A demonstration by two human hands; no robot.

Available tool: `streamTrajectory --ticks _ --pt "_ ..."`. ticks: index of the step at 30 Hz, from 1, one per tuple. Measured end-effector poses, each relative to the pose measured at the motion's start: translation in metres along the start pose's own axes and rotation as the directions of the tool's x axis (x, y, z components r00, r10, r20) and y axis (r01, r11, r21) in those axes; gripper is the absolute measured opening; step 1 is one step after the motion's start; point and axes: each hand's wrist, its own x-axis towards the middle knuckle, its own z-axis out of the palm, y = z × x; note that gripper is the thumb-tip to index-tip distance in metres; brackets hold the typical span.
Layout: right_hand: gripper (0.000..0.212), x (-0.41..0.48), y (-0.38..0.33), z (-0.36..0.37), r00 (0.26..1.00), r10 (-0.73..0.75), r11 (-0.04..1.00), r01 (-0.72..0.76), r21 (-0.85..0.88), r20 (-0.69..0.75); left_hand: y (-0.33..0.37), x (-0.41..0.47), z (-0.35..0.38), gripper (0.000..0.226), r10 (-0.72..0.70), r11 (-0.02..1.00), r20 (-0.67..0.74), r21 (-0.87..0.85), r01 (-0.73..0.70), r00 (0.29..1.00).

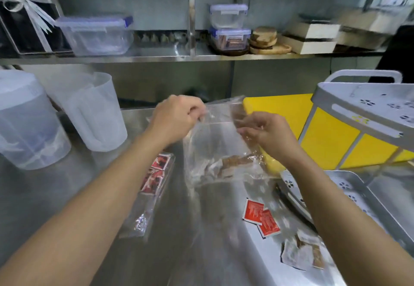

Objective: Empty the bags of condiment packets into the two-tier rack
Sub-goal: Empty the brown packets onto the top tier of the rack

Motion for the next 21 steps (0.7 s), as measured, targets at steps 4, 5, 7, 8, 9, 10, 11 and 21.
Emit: streamTrajectory --ticks 4,5,7,8,9,10,11,21 --pt "0.013 0.001 -0.011 -0.016 0.997 0.039 0.995 -0.045 0.084 0.071 0.014 0.018 -0.043 0.014 -0.014 0.997 -0.038 -0.077 0.011 0.999" --pt "0.011 -0.002 -0.010 -0.013 0.995 0.051 0.994 -0.058 0.093 0.081 0.016 0.018 -0.048 0.014 -0.011 0.999 -0.022 -0.036 0.010 1.000" --pt "0.008 -0.008 -0.008 -0.001 0.996 0.074 0.989 -0.079 0.121 0.041 0.019 0.015 -0.054 0.015 -0.019 1.000 -0.002 0.022 0.019 1.000" --pt "0.007 -0.010 -0.009 0.005 0.996 0.093 0.983 -0.093 0.159 0.010 0.019 0.012 -0.055 0.014 -0.024 0.999 -0.008 0.029 0.024 1.000" --pt "0.007 -0.011 -0.009 0.010 0.994 0.108 0.973 -0.102 0.206 -0.018 0.019 0.008 -0.057 0.012 -0.027 0.999 -0.029 0.029 0.028 0.999" --pt "0.007 -0.012 -0.011 0.013 0.993 0.115 0.964 -0.103 0.246 -0.037 0.019 0.005 -0.059 0.011 -0.020 0.998 -0.068 0.053 0.024 0.997" --pt "0.008 -0.012 -0.014 0.015 0.992 0.112 0.959 -0.095 0.265 -0.050 0.018 0.002 -0.060 0.020 0.023 0.992 -0.124 0.125 -0.008 0.992" --pt "0.011 -0.017 -0.059 0.026 0.996 -0.076 0.970 0.065 0.234 0.036 0.042 -0.008 -0.054 0.045 0.509 0.528 0.378 0.572 -0.627 0.773"
